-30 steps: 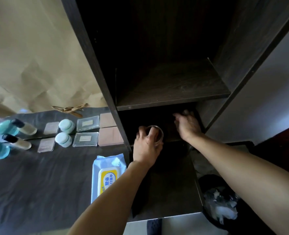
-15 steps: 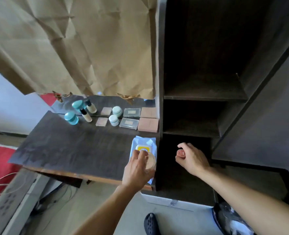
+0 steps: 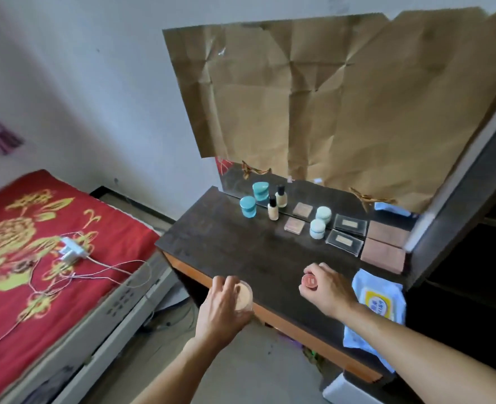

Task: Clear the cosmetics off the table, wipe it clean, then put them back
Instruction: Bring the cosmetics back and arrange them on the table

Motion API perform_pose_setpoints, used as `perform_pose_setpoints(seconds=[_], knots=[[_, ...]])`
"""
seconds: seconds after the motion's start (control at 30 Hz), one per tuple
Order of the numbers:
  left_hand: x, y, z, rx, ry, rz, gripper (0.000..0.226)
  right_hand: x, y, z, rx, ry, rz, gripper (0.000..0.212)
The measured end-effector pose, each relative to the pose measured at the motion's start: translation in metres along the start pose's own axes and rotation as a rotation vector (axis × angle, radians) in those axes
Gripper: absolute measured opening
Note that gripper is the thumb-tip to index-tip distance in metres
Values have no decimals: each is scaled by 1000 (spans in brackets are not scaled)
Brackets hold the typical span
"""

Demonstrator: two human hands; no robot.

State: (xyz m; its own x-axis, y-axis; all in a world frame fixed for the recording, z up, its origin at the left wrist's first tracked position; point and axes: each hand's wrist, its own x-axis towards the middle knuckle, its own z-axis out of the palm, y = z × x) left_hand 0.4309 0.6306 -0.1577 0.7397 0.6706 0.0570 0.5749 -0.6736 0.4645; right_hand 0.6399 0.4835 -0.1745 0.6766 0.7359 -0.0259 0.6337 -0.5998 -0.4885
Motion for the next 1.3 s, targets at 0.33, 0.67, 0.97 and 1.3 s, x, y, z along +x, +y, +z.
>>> perform_pose_setpoints(seconds=[0.33, 0.67, 0.97, 1.3], knots=[[90, -136, -73, 26, 34, -24, 44, 98, -130, 66, -28, -33, -32, 34], [238, -191, -57, 55, -19, 10, 41, 242, -154, 94, -25, -52, -12, 34], [367, -227, -36, 92, -160, 49, 46, 356, -176, 131, -13, -146, 46, 32], [477, -252, 10, 105, -380, 237, 46, 416, -188, 165, -110, -177, 276, 33]])
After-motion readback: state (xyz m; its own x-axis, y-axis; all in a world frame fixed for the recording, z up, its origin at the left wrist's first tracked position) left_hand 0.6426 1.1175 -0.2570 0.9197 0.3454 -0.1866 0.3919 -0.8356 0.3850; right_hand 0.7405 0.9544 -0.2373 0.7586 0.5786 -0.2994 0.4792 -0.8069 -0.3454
